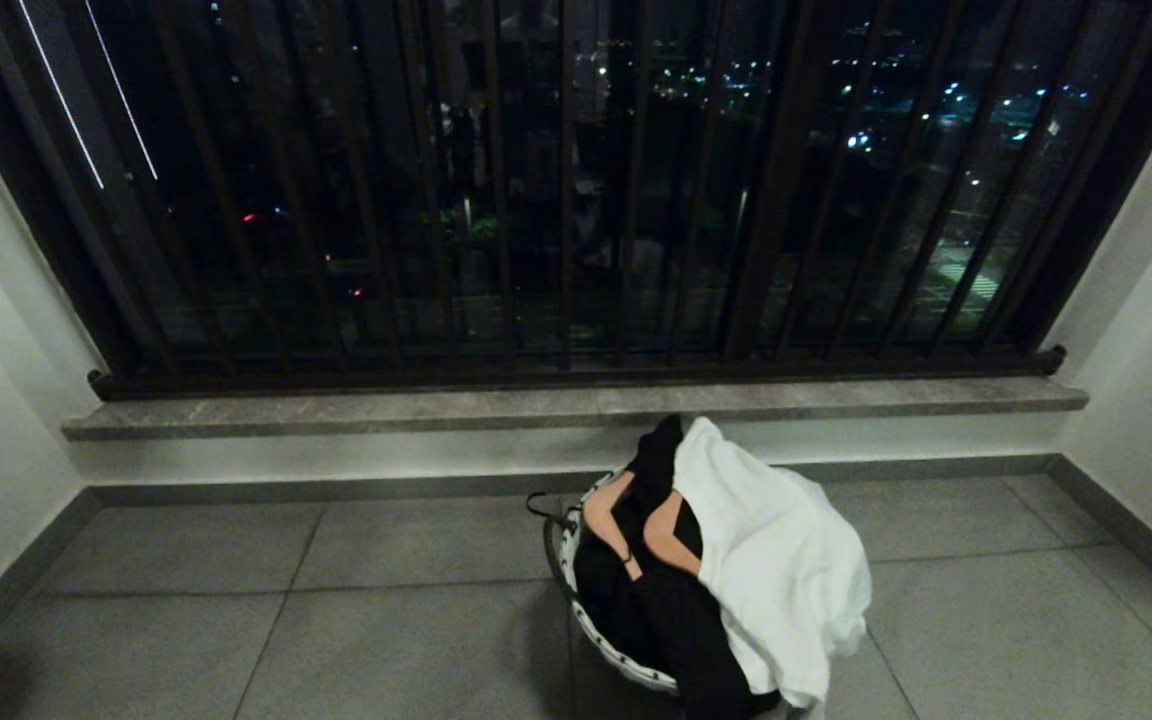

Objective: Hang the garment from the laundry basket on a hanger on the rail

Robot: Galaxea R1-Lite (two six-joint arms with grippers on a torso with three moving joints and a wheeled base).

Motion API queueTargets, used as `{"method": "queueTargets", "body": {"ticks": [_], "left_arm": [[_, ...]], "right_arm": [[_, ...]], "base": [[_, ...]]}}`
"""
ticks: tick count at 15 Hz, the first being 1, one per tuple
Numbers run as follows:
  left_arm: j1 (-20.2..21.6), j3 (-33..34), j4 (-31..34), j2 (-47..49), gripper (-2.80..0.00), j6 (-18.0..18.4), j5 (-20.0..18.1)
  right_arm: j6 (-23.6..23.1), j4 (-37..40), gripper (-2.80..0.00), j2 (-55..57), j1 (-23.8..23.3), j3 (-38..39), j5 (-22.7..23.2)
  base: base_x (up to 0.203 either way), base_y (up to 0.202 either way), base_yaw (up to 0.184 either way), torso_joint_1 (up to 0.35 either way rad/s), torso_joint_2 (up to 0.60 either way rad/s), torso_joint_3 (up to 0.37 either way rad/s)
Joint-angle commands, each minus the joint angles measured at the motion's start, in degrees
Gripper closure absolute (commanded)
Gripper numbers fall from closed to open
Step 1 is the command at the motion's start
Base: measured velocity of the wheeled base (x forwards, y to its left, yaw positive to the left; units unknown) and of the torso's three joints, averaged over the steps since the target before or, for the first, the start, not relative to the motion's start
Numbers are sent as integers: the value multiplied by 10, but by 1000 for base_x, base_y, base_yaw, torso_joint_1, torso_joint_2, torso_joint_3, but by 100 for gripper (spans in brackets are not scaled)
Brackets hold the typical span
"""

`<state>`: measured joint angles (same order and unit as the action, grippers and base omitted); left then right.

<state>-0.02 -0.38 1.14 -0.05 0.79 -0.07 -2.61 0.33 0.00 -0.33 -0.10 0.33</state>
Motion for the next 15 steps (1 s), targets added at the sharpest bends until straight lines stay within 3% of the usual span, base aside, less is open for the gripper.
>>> {"method": "queueTargets", "body": {"ticks": [1,7,15], "left_arm": [[0,0,0,0,0,0,0],[0,0,0,0,0,0,0],[1,0,0,0,0,-8,0]], "right_arm": [[0,0,0,1,0,0,0],[-1,0,0,1,0,0,0],[-1,0,0,1,0,0,0]], "base": [[203,0,0,1,6,1],[175,0,0,4,4,2],[0,0,0,4,1,-102]]}}
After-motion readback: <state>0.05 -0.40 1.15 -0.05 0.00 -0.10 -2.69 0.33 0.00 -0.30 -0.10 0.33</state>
